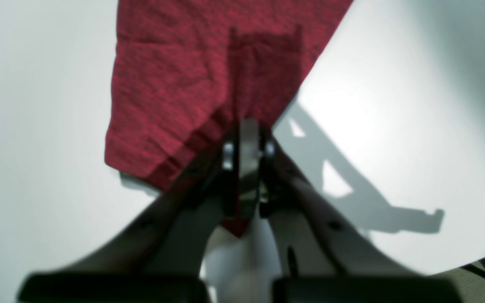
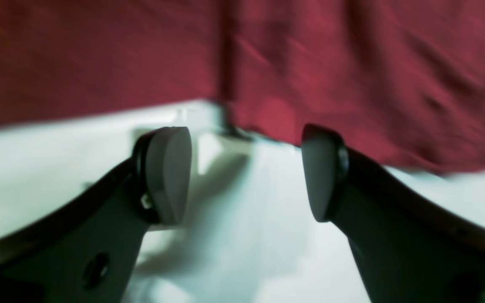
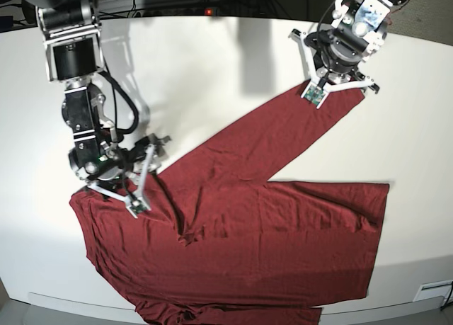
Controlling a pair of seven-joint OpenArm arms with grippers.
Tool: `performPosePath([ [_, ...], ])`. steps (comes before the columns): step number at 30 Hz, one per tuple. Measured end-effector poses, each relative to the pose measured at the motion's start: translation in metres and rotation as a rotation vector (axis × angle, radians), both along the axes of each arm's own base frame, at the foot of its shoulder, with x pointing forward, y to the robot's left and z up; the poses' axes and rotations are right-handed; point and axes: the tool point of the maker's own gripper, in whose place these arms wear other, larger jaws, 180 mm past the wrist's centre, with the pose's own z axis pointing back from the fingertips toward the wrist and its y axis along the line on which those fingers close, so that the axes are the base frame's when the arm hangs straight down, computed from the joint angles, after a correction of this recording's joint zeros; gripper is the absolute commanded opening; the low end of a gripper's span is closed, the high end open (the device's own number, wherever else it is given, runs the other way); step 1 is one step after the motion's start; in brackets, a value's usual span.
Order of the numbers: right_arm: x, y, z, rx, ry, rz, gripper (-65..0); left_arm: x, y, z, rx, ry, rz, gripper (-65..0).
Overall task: Fold the T-shirt properly
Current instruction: 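Fold the shirt body over with the left gripper toward the right gripper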
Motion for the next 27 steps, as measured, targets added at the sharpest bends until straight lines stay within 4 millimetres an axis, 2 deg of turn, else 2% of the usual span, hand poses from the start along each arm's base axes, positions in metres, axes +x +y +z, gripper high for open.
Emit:
performPosePath([
  [3, 0.004, -0.026, 0.01, -0.032, -0.033, -0.01, -30.0, 0.0, 0.0, 0.0, 0.0, -0.002, 0.0, -65.0],
  [5, 0.004, -0.031, 0.014, 0.007, -0.036, -0.022, -31.2, 0.0, 0.0, 0.0, -0.001, -0.001, -0.001, -65.0],
  [10, 0.005, -0.002, 0.012, 0.118, -0.039, -0.009, -31.2, 0.002, -0.002, 0.001, -0.008, -0.013, -0.004, -65.0],
  [13, 0.005, 0.012, 0.005, 0.149, -0.037, -0.003, -31.2, 0.002, -0.002, 0.001, -0.008, -0.014, -0.004, -65.0],
  [18, 0.0, 0.004, -0.02, 0.151, -0.007, -0.028, -31.2, 0.002, -0.002, 0.001, -0.008, -0.014, -0.004, -65.0],
  [24, 0.003, 0.0, -0.018, 0.135, -0.003, -0.033, -32.0, 0.002, -0.002, 0.001, -0.008, -0.014, -0.004, -65.0],
  [25, 0.004, 0.0, -0.018, 0.133, -0.002, -0.034, -34.8, 0.002, -0.002, 0.002, -0.008, -0.014, -0.004, -65.0],
  [27, 0.004, -0.001, -0.018, 0.129, -0.001, -0.035, -44.6, 0.002, -0.002, 0.001, -0.008, -0.014, -0.004, -65.0],
])
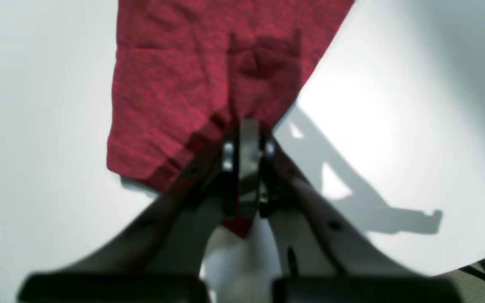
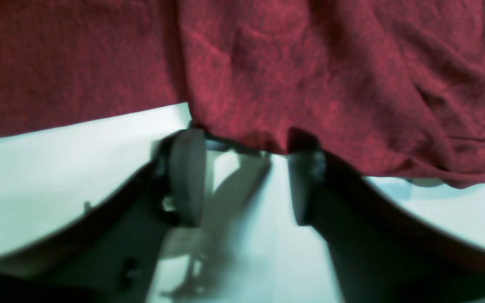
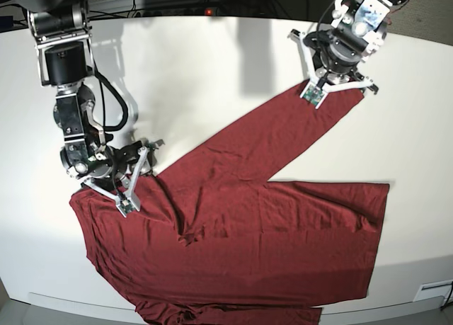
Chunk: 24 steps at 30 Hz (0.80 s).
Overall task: Fold the T-shirt properly
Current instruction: 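Fold the shirt body over with the left gripper toward the right gripper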
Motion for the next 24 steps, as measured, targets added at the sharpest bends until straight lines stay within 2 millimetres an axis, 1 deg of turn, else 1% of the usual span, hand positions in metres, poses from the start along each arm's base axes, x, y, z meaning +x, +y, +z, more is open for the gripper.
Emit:
performPosePath([
  [2, 0.0, 0.0, 0.0, 0.0, 0.001, 0.0, -53.4, 0.0, 0.0, 0.0, 0.0, 0.0, 0.0, -65.0],
  [5, 0.0, 0.0, 0.0, 0.003, -0.003, 0.0, -63.5, 0.0, 0.0, 0.0, 0.0, 0.0, 0.0, -65.0],
  [6, 0.001, 0.0, 0.0, 0.003, -0.005, 0.001, -65.0, 0.0, 0.0, 0.0, 0.0, 0.0, 0.0, -65.0],
  [11, 0.005, 0.0, 0.005, 0.003, -0.015, 0.0, -65.0, 0.001, 0.001, 0.0, 0.011, -0.007, -0.003, -65.0],
  [18, 0.03, 0.001, 0.029, 0.008, -0.075, -0.001, -65.0, 0.013, 0.018, 0.008, 0.139, -0.088, -0.029, -65.0],
  [24, 0.041, 0.006, 0.043, 0.053, -0.096, -0.008, -65.0, 0.023, 0.027, 0.016, 0.228, -0.158, -0.055, -65.0],
])
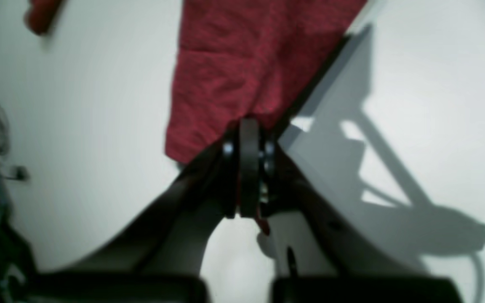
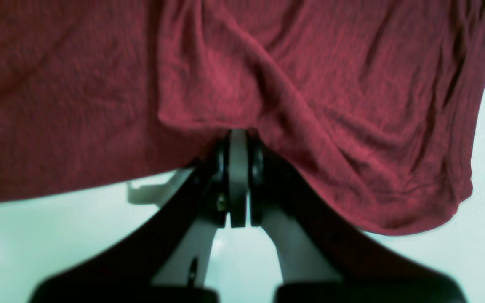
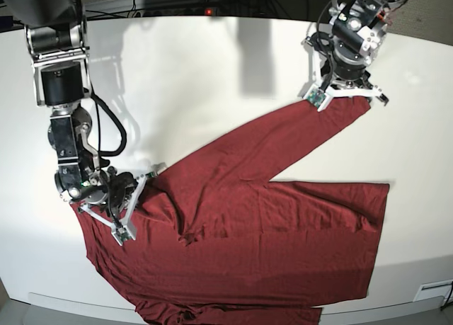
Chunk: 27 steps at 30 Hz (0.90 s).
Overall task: Fold the T-shirt properly
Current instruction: 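Fold the shirt body over with the left gripper toward the right gripper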
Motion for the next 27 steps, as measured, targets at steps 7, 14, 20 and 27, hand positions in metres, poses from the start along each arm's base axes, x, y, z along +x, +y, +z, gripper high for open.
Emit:
performPosePath([
  [7, 0.015, 0.0, 0.018, -0.001, -0.042, 0.0, -65.0, 0.033, -0.004, 0.025, 0.015, -0.15, -0.04, -65.0],
  [14, 0.023, 0.0, 0.027, -0.001, -0.064, -0.001, -65.0, 0.085, -0.004, 0.066, 0.018, -0.292, -0.04, -65.0],
  [20, 0.029, -0.003, 0.033, 0.007, -0.094, -0.036, -65.0, 0.11, -0.004, 0.091, 0.018, -0.367, -0.041, -65.0],
  [27, 0.022, -0.009, 0.027, -0.01, -0.007, -0.065, -65.0, 0.131, -0.009, 0.105, -0.049, -0.387, -0.031, -65.0],
])
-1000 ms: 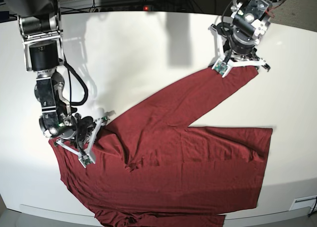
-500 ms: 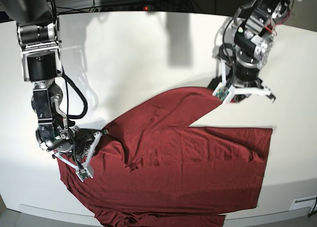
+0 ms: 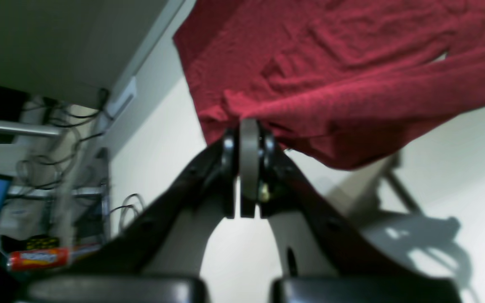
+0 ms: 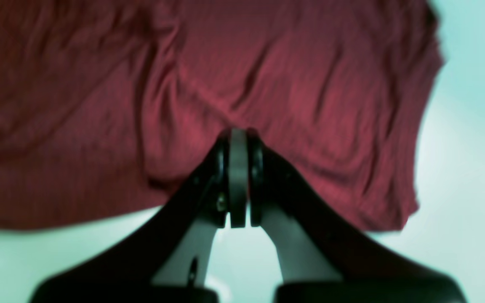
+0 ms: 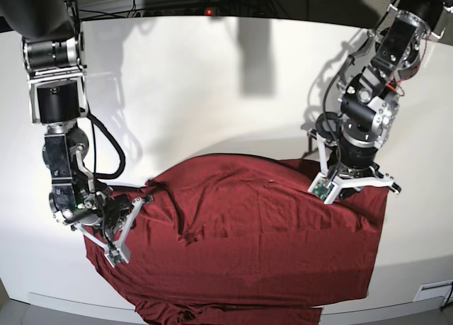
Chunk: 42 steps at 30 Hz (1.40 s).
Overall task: Fold the T-shirt properly
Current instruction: 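Fold the shirt body over with the left gripper toward the right gripper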
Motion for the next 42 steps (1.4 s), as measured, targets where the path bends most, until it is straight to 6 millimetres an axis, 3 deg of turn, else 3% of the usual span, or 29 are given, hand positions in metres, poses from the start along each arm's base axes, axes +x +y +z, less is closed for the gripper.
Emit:
performPosePath([
  [1, -0.006, -0.002, -0.005, -0.015, 0.037, 0.002, -63.9, -0.002, -0.002, -0.003, -0.016, 0.014, -0.002, -65.0],
  [4, -0.014, 0.0, -0.012, -0.032, 0.079, 0.041, -38.1, -0.004, -0.004, -0.006, -0.036, 0.032, -0.003, -65.0],
  [6, -0.012, 0.001, -0.011, -0.028, 0.074, 0.041, -33.5, -0.004, -0.003, -0.006, -0.035, 0.031, -0.003, -65.0],
  [10, -0.017, 0.014, -0.018, 0.022, 0.09, 0.049, -33.6, -0.004, -0.003, -0.006, -0.035, 0.032, -0.003, -65.0],
  [16, -0.039, 0.022, -0.067, 0.018, 0.204, 0.033, -33.6, -0.004, -0.003, -0.007, -0.034, 0.035, 0.0, -65.0],
  [18, -0.038, 0.021, -0.065, 0.019, 0.198, 0.032, -35.0, -0.004, -0.003, -0.007, -0.033, 0.037, 0.001, -65.0],
  [20, -0.033, 0.018, -0.06, 0.016, 0.185, 0.029, -41.5, -0.004, -0.003, -0.007, -0.033, 0.037, 0.001, -65.0],
  [24, -0.031, 0.019, -0.058, 0.019, 0.179, 0.03, -65.0, -0.004, -0.002, -0.008, -0.032, 0.04, 0.004, -65.0],
  [35, -0.023, 0.016, -0.052, -0.009, 0.135, 0.034, -65.0, -0.004, -0.002, -0.008, -0.032, 0.04, 0.004, -65.0],
  [42, 0.003, 0.023, -0.02, 0.039, 0.063, 0.035, -65.0, -0.003, -0.001, -0.006, -0.025, 0.032, 0.004, -65.0],
])
